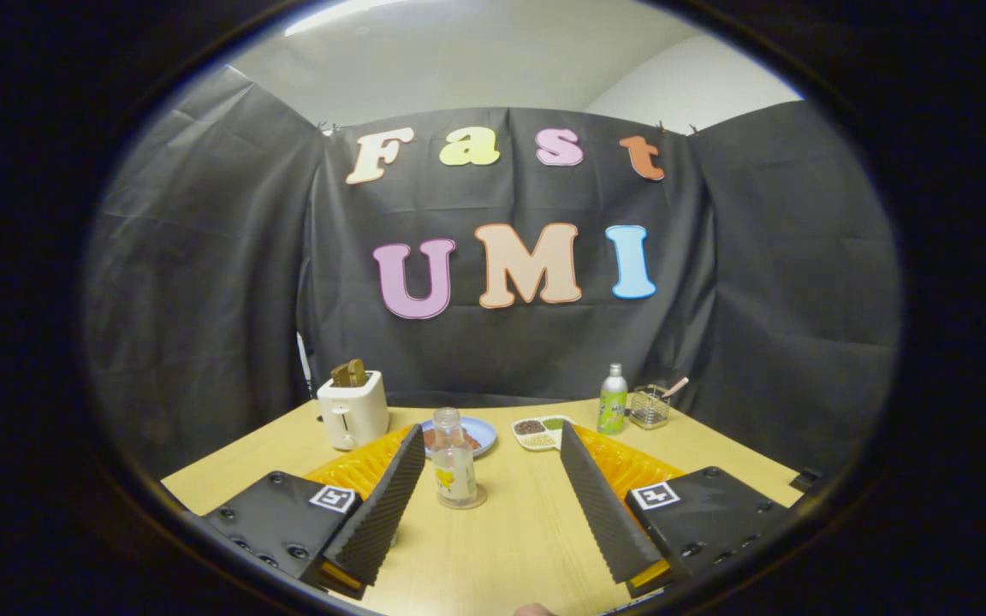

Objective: Take the bottle from table, then pour the juice into the cup, finally place the bottle on the coaster

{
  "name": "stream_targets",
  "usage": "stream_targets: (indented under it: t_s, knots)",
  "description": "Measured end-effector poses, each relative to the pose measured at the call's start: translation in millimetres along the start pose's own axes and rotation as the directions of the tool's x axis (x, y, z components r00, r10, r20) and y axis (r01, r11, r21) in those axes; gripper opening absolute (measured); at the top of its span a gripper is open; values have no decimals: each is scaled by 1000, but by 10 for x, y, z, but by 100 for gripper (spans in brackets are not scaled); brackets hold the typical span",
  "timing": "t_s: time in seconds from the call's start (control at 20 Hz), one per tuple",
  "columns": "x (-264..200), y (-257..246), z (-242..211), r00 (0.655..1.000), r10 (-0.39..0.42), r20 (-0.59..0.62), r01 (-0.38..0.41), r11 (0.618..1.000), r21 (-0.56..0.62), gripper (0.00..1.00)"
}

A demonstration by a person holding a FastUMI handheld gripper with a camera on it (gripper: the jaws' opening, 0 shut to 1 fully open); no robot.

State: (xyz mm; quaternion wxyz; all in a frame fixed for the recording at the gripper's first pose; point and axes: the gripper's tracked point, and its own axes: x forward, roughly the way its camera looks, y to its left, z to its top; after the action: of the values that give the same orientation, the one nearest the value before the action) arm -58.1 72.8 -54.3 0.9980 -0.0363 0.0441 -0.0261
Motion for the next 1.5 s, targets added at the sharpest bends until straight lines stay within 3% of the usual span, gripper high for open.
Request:
stream_targets:
  t_s: [1.5]
  knots:
    - [-287,-202,318,995,-61,84,60,998,16,100]
